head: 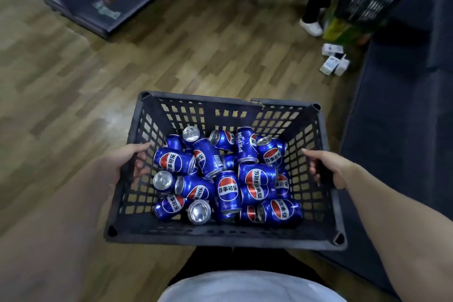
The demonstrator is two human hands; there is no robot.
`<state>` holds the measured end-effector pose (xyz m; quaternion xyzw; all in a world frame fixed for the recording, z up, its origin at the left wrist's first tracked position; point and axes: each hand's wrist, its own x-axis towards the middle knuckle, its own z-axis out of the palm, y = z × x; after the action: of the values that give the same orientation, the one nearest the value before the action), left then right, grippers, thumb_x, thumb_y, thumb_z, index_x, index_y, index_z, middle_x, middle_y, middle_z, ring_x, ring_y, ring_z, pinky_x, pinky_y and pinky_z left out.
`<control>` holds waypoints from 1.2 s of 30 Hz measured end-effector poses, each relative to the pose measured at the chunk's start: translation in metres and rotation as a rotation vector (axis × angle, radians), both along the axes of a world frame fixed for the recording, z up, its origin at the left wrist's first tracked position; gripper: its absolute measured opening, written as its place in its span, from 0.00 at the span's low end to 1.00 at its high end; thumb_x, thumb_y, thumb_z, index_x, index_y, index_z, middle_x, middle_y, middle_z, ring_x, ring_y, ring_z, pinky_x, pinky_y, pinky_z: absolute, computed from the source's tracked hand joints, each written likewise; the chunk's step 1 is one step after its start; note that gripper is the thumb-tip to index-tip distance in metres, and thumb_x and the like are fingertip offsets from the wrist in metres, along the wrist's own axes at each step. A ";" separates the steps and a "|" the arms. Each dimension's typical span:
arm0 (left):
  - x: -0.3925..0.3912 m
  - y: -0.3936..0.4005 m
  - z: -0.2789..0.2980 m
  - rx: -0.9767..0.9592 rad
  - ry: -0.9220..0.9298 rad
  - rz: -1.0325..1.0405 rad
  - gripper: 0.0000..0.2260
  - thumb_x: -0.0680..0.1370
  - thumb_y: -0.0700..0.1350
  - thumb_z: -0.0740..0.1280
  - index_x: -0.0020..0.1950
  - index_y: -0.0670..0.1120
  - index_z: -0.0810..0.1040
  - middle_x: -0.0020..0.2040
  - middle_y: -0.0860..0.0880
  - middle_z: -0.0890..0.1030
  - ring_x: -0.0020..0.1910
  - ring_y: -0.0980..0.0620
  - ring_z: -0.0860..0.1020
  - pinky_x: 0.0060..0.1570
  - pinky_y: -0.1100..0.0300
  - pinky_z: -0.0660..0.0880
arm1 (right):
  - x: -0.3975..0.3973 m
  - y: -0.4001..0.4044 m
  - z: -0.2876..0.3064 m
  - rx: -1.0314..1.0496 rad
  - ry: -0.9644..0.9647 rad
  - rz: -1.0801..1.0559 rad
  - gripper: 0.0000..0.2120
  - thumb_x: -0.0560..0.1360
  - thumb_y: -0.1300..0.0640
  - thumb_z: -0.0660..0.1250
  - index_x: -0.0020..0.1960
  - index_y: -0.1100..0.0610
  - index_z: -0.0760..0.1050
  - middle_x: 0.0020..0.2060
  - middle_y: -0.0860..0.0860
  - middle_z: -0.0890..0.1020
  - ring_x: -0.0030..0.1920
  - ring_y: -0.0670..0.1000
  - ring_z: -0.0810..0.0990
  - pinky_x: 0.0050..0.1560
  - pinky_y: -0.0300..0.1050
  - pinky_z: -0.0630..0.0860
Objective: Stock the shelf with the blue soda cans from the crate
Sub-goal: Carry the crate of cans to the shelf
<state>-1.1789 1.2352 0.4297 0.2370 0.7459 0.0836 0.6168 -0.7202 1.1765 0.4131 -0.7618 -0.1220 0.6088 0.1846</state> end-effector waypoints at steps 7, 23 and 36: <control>0.027 0.168 0.007 0.027 -0.033 -0.120 0.21 0.75 0.61 0.63 0.32 0.46 0.69 0.21 0.50 0.67 0.21 0.51 0.71 0.30 0.61 0.65 | 0.019 0.090 0.009 0.035 0.011 -0.169 0.20 0.73 0.47 0.70 0.30 0.56 0.67 0.24 0.51 0.71 0.24 0.48 0.67 0.21 0.36 0.67; 0.078 0.506 -0.001 -0.112 -0.039 -0.168 0.19 0.75 0.60 0.64 0.36 0.45 0.70 0.29 0.47 0.72 0.30 0.47 0.77 0.30 0.56 0.74 | 0.057 0.383 0.004 0.005 0.051 -0.307 0.18 0.76 0.47 0.67 0.33 0.55 0.67 0.29 0.51 0.72 0.26 0.48 0.74 0.27 0.38 0.68; 0.100 0.801 -0.004 -0.155 -0.118 -0.309 0.19 0.78 0.60 0.58 0.40 0.46 0.69 0.51 0.42 0.84 0.49 0.46 0.80 0.46 0.49 0.74 | 0.037 0.607 -0.004 0.053 0.123 -0.559 0.09 0.80 0.52 0.60 0.50 0.58 0.73 0.50 0.54 0.84 0.43 0.54 0.83 0.28 0.40 0.74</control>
<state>-1.0786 2.0361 0.4261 0.2955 0.6674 -0.0562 0.6813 -0.6833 1.7839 0.4092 -0.7225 0.0883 0.5759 0.3722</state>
